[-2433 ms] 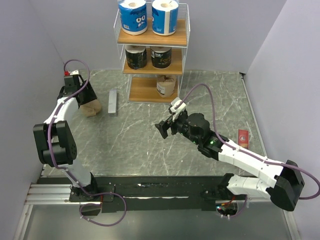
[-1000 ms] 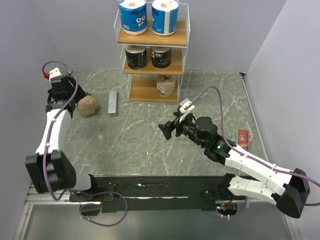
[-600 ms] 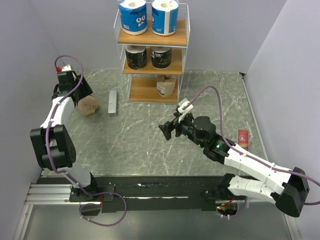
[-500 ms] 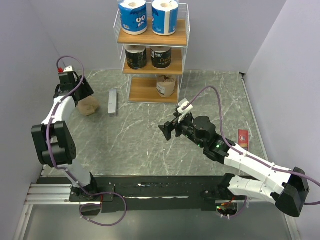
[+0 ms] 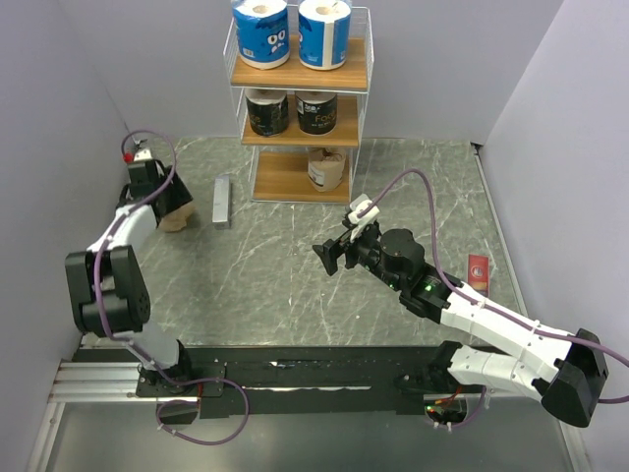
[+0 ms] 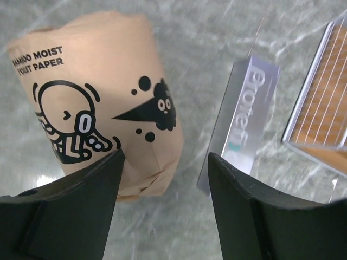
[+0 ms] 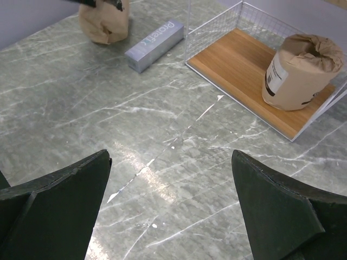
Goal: Place and organize the paper towels onto the shelf
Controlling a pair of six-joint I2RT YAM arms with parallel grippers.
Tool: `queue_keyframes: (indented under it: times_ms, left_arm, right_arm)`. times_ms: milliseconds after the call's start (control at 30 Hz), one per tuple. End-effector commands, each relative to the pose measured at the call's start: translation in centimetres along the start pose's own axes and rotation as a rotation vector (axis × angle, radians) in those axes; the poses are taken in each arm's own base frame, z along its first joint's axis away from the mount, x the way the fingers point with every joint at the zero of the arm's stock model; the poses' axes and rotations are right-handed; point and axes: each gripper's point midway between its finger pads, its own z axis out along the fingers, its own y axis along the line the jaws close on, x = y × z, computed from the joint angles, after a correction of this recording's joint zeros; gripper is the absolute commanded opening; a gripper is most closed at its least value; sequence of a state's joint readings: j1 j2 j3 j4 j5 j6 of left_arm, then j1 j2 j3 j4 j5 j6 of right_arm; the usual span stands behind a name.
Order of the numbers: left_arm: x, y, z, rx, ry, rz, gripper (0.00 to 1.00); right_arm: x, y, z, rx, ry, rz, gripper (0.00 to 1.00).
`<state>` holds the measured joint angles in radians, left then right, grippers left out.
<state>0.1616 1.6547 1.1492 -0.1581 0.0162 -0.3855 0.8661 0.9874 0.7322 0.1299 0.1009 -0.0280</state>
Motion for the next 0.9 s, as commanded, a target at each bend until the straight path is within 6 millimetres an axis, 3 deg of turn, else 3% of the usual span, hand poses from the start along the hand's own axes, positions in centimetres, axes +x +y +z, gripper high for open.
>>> queue_keyframes:
  times_ms: [0, 33, 67, 100, 133, 167, 233, 333, 400, 500, 600, 667, 867]
  left_arm:
    - [5.5, 1.1, -2.2, -0.070, 0.057, -0.078, 0.69]
    - [6.2, 0.6, -2.7, -0.087, 0.041, -0.092, 0.69]
    - [5.4, -0.2, -4.2, -0.070, -0.021, -0.099, 0.69]
    - [7.5, -0.1, -4.8, -0.076, -0.009, -0.089, 0.69]
    - [8.5, -1.7, -5.7, -0.052, -0.019, -0.092, 0.71]
    - [8.4, -2.0, -7.1, -0.039, -0.051, -0.101, 0.72]
    - [10.1, -1.2, -8.1, -0.064, -0.032, -0.123, 0.73]
    - [7.4, -1.2, -11.1, -0.051, -0.126, -0.085, 0.76]
    - [3.3, -1.8, -13.8, -0.051, -0.229, -0.074, 0.77]
    - [-1.1, -1.7, -15.9, -0.110, -0.328, -0.064, 0.78]
    - [-2.1, -0.7, -15.4, -0.207, -0.320, -0.076, 0.78]
    - [-1.4, -0.1, -14.1, -0.235, -0.264, -0.087, 0.78]
    - [-2.0, 1.2, -12.4, -0.207, -0.202, -0.158, 0.73]
  right_arm:
    - [-2.1, 0.0, -0.4, 0.001, -0.083, 0.012, 0.99]
    - [-2.2, 0.1, -0.5, 0.000, -0.085, 0.016, 0.99]
    - [-2.1, 0.1, -0.6, -0.001, -0.082, 0.018, 0.99]
    - [-2.0, 0.1, -0.6, 0.000, -0.082, 0.020, 0.99]
    - [-2.0, 0.1, -0.8, -0.001, -0.083, 0.021, 0.99]
    - [-2.1, 0.0, -0.9, 0.002, -0.088, 0.025, 0.99]
    - [-1.9, -0.1, -1.2, 0.003, -0.088, 0.028, 0.99]
    - [-1.8, -0.1, -1.8, 0.001, -0.089, 0.036, 0.99]
    - [-1.2, -0.2, -2.0, 0.007, -0.082, 0.037, 0.99]
    - [-1.2, -0.2, -2.1, 0.014, -0.081, 0.066, 0.99]
    - [-1.7, -0.1, -2.3, 0.009, -0.082, 0.078, 0.98]
    - [-1.7, -0.1, -2.4, 0.007, -0.071, 0.078, 0.98]
    - [-2.1, -0.6, -3.4, 0.026, -0.099, 0.083, 0.98]
